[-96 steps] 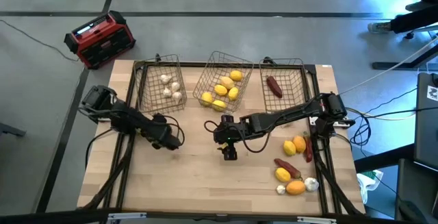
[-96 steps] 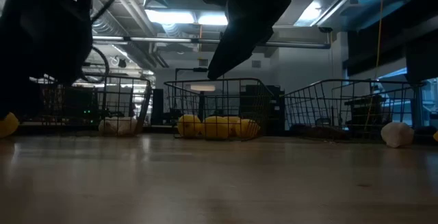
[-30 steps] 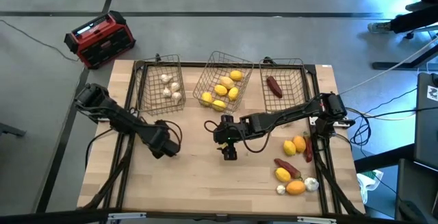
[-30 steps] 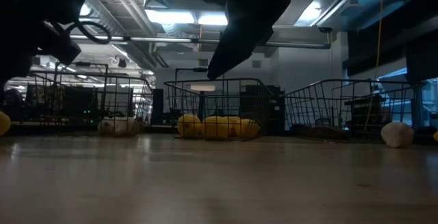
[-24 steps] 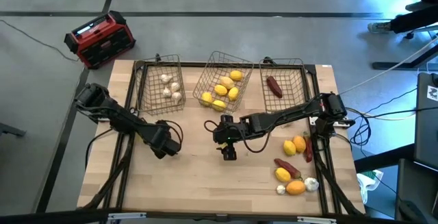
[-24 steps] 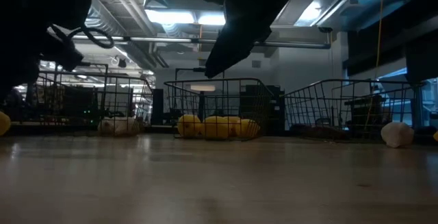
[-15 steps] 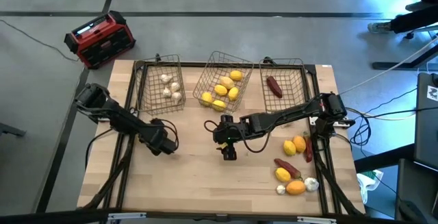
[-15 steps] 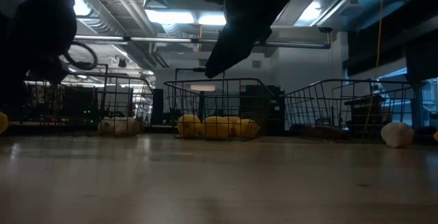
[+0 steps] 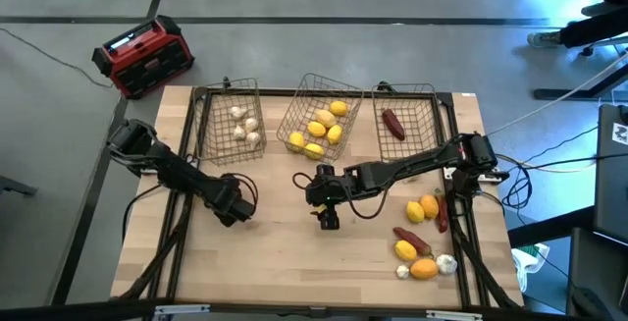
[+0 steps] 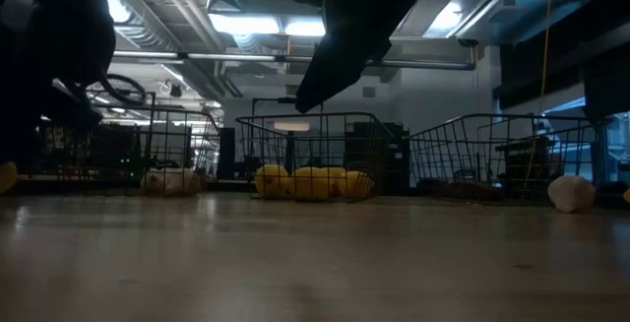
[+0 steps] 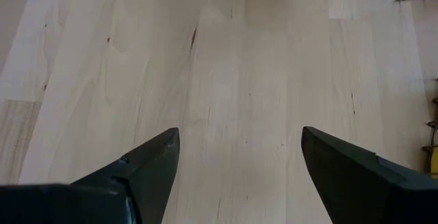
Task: Sort produce into baskets
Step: Put the lemon into the middle wire basket
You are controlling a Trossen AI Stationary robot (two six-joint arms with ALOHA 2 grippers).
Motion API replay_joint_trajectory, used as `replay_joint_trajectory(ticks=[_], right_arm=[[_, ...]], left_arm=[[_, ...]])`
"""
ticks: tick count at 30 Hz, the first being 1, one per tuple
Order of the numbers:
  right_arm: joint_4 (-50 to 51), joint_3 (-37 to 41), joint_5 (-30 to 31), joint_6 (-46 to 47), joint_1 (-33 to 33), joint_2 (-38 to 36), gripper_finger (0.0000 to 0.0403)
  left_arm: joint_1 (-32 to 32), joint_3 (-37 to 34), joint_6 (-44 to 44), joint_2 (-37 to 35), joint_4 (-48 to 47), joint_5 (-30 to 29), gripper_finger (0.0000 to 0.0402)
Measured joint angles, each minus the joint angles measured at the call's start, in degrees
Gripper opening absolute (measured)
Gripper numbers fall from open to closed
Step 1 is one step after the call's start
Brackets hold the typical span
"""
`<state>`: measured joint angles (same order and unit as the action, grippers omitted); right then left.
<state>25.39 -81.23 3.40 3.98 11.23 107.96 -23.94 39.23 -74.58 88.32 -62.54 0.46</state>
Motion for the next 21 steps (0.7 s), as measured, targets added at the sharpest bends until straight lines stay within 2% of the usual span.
replay_joint_trajectory(ticks=[3, 10, 16, 21], right_arm=[[-0.01, 0.0, 0.0, 0.0, 0.0, 0.0, 0.0303], [1.29, 0.0, 0.0, 0.07, 0.04, -0.03, 0.0303], [7.68, 0.0, -0.12, 0.31, 0.43, -1.96, 0.0303], [7.65, 0.0, -0.42, 0.09, 2.49, -4.03, 0.0303]], left_arm=[[-0.05, 1.14, 0.69, 0.01, 1.67, -0.45, 0.025], [-0.11, 1.42, 1.07, -0.1, 3.57, -0.69, 0.0188], [-0.98, 4.63, 1.89, 0.01, 6.68, -2.94, 0.0188], [-1.29, 9.37, 3.71, 0.01, 8.87, -6.02, 0.0195]])
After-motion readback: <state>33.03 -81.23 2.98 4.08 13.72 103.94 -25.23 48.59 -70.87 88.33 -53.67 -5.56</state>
